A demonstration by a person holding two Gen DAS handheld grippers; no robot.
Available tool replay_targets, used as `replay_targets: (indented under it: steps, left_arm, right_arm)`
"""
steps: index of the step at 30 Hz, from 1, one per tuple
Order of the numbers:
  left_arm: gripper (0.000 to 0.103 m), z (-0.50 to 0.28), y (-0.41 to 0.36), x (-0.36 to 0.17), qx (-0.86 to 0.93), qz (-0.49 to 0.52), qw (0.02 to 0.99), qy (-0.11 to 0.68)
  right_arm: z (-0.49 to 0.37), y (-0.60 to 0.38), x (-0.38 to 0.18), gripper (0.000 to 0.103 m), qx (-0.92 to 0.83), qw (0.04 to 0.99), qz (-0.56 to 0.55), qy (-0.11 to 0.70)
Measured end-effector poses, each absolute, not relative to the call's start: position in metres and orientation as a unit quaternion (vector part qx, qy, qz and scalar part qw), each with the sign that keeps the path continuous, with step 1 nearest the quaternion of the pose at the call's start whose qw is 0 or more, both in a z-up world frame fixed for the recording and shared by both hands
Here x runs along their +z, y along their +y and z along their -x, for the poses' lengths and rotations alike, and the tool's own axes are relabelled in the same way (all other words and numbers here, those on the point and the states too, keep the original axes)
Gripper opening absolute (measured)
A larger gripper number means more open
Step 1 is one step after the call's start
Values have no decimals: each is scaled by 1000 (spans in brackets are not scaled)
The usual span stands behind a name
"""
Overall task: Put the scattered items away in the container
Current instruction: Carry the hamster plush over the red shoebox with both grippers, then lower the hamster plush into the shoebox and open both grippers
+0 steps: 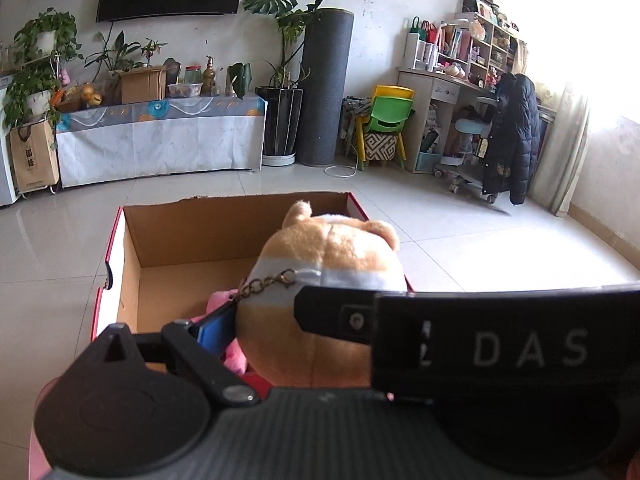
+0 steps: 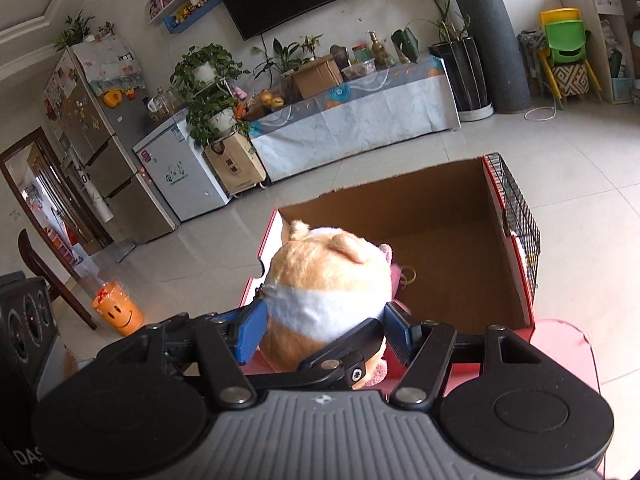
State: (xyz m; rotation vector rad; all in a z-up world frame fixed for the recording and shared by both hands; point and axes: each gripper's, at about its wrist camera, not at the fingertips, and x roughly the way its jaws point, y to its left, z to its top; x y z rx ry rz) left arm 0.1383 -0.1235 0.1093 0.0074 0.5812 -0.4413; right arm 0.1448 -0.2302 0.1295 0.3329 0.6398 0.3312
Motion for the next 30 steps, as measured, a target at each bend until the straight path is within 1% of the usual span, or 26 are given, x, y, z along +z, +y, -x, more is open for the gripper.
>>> replay_targets:
  steps: [4, 10, 19, 30]
  left_arm:
    - [91, -155, -125, 111, -216, -4, 937, 275]
    - [91, -183, -129, 106, -216, 2, 935, 282]
    - [91, -217, -133, 88, -218, 16, 926, 308]
    - [92, -245, -139, 64, -222, 32, 912, 343]
  right_arm:
    - [-159, -232, 131, 65, 156, 927, -165, 299]
    - [-185, -238, 126, 65, 147, 926, -178, 298]
    - [-219, -243, 110, 65, 124, 923, -183, 314]
    - [-238, -255, 92, 65, 78, 919, -196, 334]
